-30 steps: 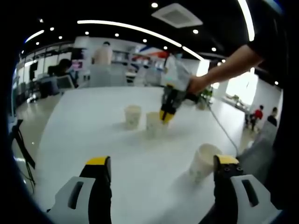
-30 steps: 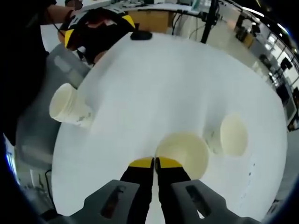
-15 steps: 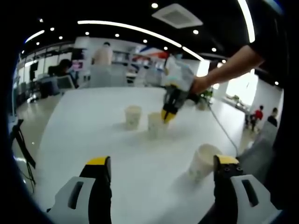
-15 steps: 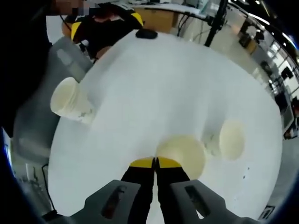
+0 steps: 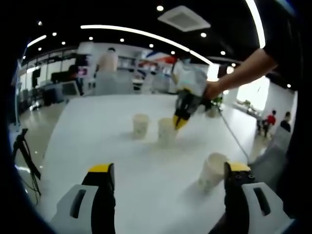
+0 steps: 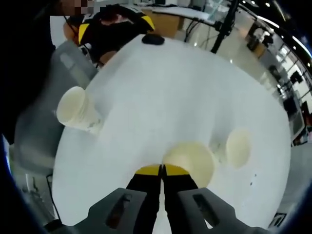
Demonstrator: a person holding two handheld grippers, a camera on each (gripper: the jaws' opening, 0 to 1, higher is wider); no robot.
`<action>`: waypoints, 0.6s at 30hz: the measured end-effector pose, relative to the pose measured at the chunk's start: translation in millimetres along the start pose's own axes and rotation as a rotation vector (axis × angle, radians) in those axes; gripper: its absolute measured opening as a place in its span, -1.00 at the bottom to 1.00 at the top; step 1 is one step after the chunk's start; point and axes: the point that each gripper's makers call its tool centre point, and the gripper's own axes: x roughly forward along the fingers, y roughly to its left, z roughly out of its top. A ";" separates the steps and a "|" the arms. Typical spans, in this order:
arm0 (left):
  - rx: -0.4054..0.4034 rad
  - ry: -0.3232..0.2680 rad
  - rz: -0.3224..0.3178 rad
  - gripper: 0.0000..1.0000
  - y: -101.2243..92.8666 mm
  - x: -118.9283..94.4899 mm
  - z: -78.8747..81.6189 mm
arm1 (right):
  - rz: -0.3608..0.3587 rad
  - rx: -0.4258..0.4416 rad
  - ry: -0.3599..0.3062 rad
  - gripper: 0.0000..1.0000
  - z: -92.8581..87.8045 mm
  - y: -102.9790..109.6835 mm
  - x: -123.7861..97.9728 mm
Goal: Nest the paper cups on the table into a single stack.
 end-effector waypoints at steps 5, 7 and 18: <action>0.015 0.005 -0.003 0.81 -0.7 -1.8 1.5 | -0.014 0.009 -0.010 -1.00 3.0 6.0 -10.0; 0.018 0.010 -0.009 0.81 -2.3 -2.5 2.0 | -0.018 0.014 -0.013 -1.00 4.0 9.1 -13.4; 0.039 0.003 -0.014 0.85 -0.4 -6.6 9.3 | -0.058 0.039 -0.046 -1.00 18.7 27.9 -42.6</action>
